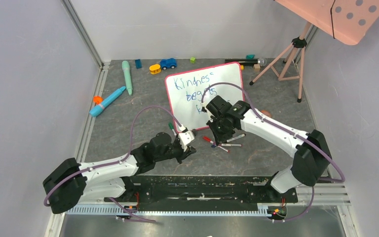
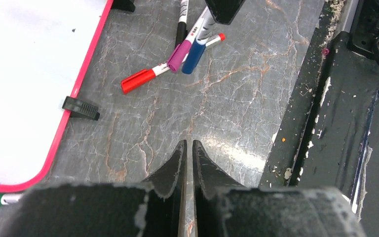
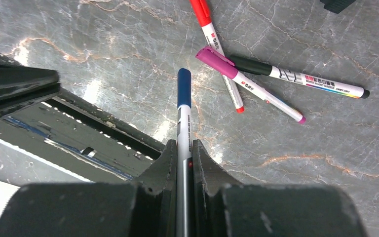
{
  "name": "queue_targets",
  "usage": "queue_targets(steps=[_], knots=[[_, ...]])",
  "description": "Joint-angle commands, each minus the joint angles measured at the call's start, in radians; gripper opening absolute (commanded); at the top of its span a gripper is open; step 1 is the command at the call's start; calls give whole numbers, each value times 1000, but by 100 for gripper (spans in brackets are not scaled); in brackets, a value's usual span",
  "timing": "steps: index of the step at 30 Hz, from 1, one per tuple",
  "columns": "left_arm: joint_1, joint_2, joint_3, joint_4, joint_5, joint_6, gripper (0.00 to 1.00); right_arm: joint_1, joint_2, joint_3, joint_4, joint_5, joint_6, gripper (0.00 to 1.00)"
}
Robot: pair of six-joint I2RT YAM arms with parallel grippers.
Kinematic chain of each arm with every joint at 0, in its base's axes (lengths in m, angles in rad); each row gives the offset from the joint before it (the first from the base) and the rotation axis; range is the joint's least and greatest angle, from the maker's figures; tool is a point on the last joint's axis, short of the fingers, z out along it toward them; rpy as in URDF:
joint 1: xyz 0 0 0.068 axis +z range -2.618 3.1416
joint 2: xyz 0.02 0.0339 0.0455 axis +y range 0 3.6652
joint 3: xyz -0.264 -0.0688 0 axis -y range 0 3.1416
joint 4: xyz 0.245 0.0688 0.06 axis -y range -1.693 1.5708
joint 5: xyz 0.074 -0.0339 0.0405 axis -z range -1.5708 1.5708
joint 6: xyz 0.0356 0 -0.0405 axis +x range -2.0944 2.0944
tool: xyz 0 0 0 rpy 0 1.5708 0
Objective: Write a sentence on the whiteboard
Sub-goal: Put down the whiteboard marker at the center of the board.
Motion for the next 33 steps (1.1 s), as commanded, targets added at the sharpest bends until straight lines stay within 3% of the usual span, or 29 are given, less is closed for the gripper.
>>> queue_targets(steps=[1,5,13,20,23,27,29,30,31,32,33], knots=[[-3,-46,-16,-13,-38,-64,12,33,49,-31,4,41,-24,0],[-4,-59,-24,-32,-45,-63,13,58,70,-138,77,75,-14,0],[-3,-78,-27,-49,-62,-60,14,49,-14,-86,63,113,-30,0],[-3,-76,-26,-32,-93,-92,14,-118,-126,-184,268,-199,-66,0],[-2,-72,-18,-42,-116,-113,15,-191,-91,-214,328,-346,-83,0],[7,-78,-6,-66,-161,-149,15,-247,-35,-223,408,-413,-72,0],[14,-87,-3,-81,-184,-165,18,-275,-21,-231,443,-424,-53,12],[23,-91,-1,-90,-191,-172,21,-291,-23,-239,466,-424,-43,24],[35,-95,3,-99,-191,-181,24,-308,-28,-252,484,-419,-35,36],[49,-100,3,-103,-187,-193,28,-323,-38,-265,505,-409,-26,60],[67,-106,2,-104,-182,-203,30,-342,-46,-278,518,-400,-23,73]])
